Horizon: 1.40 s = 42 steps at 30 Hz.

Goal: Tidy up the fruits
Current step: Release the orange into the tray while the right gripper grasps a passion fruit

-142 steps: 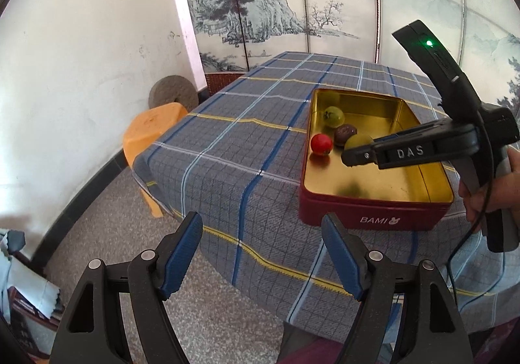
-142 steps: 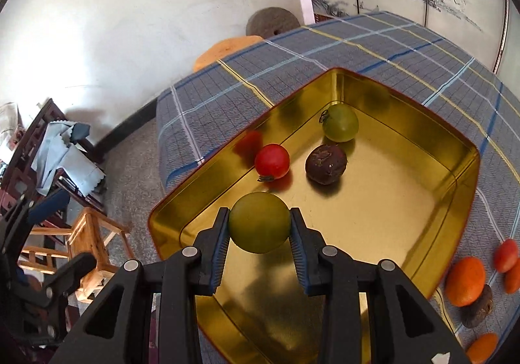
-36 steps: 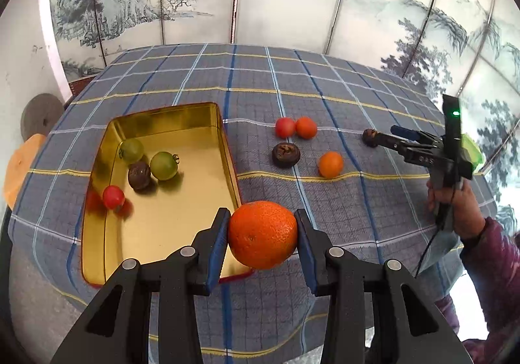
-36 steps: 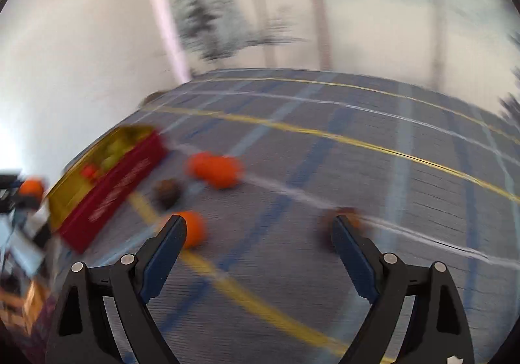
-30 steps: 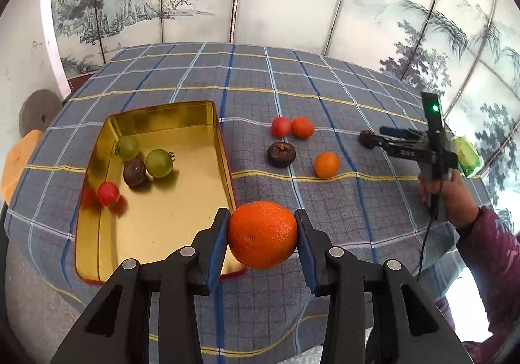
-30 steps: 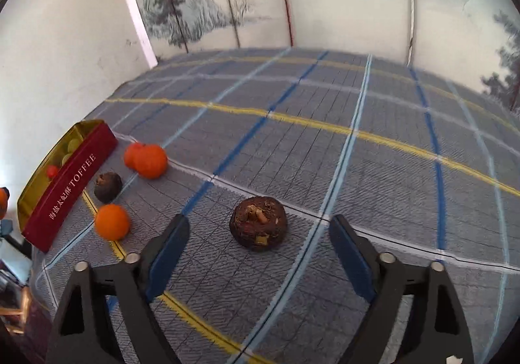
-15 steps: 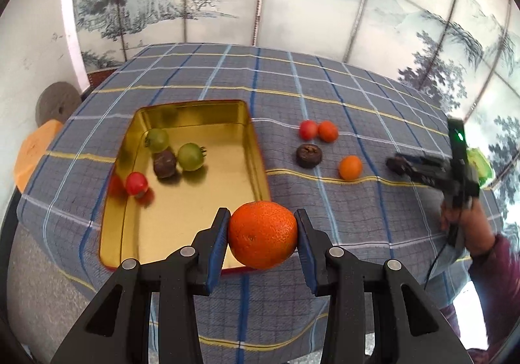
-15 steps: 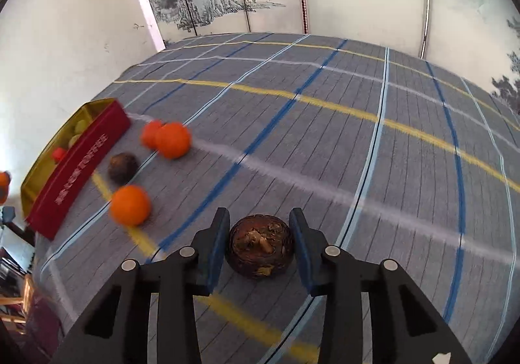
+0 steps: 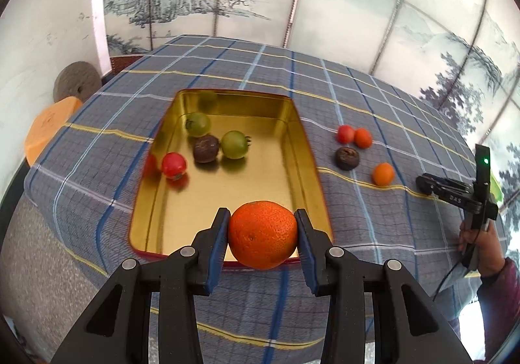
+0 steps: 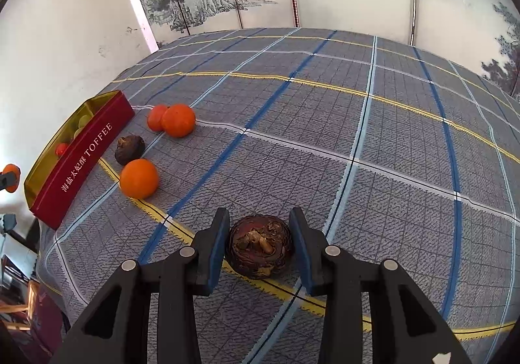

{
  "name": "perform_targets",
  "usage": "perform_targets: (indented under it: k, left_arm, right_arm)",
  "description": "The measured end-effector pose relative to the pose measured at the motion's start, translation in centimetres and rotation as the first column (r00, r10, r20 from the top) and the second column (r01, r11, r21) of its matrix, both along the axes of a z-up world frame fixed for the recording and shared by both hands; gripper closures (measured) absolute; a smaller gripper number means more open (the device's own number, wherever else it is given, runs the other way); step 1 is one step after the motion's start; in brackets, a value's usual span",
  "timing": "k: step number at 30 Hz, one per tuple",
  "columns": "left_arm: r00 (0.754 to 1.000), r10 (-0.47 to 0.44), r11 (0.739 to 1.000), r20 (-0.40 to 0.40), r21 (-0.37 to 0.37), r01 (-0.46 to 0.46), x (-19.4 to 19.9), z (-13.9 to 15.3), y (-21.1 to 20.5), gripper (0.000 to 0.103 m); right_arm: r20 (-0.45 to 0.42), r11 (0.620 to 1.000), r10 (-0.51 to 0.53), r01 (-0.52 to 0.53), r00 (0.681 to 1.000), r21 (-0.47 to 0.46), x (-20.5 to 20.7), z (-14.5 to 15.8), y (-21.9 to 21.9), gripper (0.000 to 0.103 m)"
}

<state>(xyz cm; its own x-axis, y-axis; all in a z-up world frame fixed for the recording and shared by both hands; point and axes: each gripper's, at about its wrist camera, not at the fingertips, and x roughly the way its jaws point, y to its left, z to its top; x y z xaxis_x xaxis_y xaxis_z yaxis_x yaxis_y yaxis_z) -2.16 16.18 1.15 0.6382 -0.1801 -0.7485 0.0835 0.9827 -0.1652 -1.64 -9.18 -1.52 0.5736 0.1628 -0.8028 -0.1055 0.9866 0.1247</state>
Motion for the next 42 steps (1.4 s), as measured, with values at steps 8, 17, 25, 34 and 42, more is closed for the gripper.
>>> perform_targets:
  k: [8, 17, 25, 34, 42]
  left_arm:
    - [0.999, 0.039, 0.999, -0.007, -0.002, -0.039, 0.6, -0.9, 1.5, 0.062]
    - [0.999, 0.054, 0.998, 0.002, 0.039, -0.054, 1.6, -1.7, 1.7, 0.062]
    - [0.998, 0.061, 0.997, -0.007, 0.05, -0.06, 2.8, -2.5, 1.8, 0.062]
    - [0.998, 0.061, 0.994, 0.0, 0.095, -0.061, 3.3, -3.1, 1.3, 0.062]
    - [0.997, 0.077, 0.986, 0.015, 0.149, -0.078, 3.7, -3.3, 1.1, 0.062]
  right_arm:
    - [-0.001, 1.0, -0.002, 0.002, 1.0, 0.014, 0.0, -0.1, 0.0, 0.067]
    - [-0.002, 1.0, -0.001, 0.001, 1.0, 0.012, -0.1, -0.1, 0.0, 0.067]
    - [-0.002, 1.0, -0.001, 0.001, 1.0, 0.012, -0.1, -0.1, 0.1, 0.067]
    - [-0.003, 1.0, -0.001, 0.001, 1.0, 0.013, -0.1, -0.1, 0.0, 0.067]
    - [-0.002, 1.0, -0.001, 0.001, 1.0, 0.013, -0.1, -0.1, 0.0, 0.067]
